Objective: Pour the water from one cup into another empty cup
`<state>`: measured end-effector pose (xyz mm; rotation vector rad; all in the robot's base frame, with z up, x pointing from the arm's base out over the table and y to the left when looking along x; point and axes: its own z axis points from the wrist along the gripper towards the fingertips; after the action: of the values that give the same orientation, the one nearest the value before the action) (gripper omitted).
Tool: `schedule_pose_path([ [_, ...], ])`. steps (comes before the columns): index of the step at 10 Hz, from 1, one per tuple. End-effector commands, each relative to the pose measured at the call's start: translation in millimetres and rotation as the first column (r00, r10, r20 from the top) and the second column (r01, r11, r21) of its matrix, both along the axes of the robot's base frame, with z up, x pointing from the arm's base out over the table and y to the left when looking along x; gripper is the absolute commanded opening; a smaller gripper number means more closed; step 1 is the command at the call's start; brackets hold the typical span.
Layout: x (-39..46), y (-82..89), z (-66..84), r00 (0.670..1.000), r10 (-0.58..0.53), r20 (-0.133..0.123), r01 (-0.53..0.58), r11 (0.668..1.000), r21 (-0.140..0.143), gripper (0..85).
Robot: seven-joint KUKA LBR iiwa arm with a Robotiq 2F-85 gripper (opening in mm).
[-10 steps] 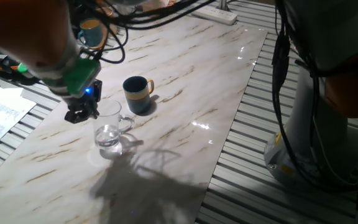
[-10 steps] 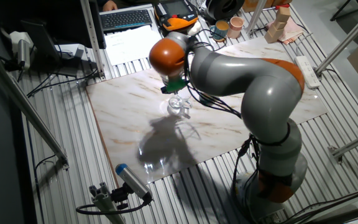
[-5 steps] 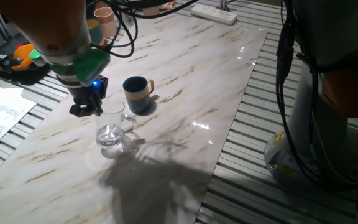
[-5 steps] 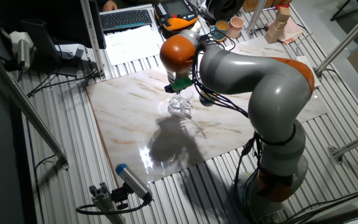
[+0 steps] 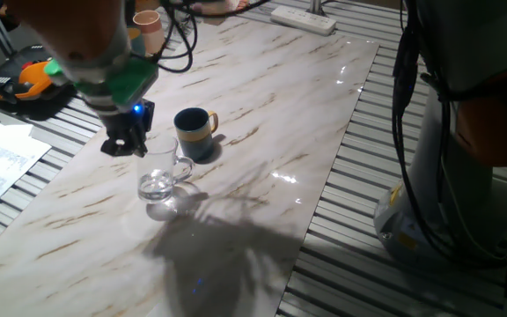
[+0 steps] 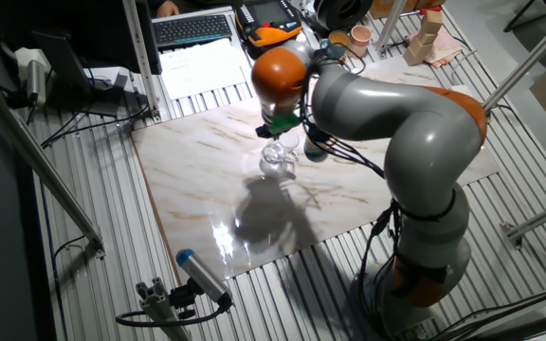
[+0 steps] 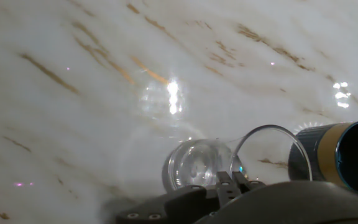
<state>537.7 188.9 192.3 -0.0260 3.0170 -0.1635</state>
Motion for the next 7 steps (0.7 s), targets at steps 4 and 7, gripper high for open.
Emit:
schedule_pose_path([
  [4, 1.3, -14.1, 0.8, 1.000, 0.004, -0.003, -0.003, 0.998, 0.057, 0.0],
  [7, 4.2, -26.1, 3.2, 1.000, 0.001, -0.010, 0.000, 0.993, 0.115, 0.0],
])
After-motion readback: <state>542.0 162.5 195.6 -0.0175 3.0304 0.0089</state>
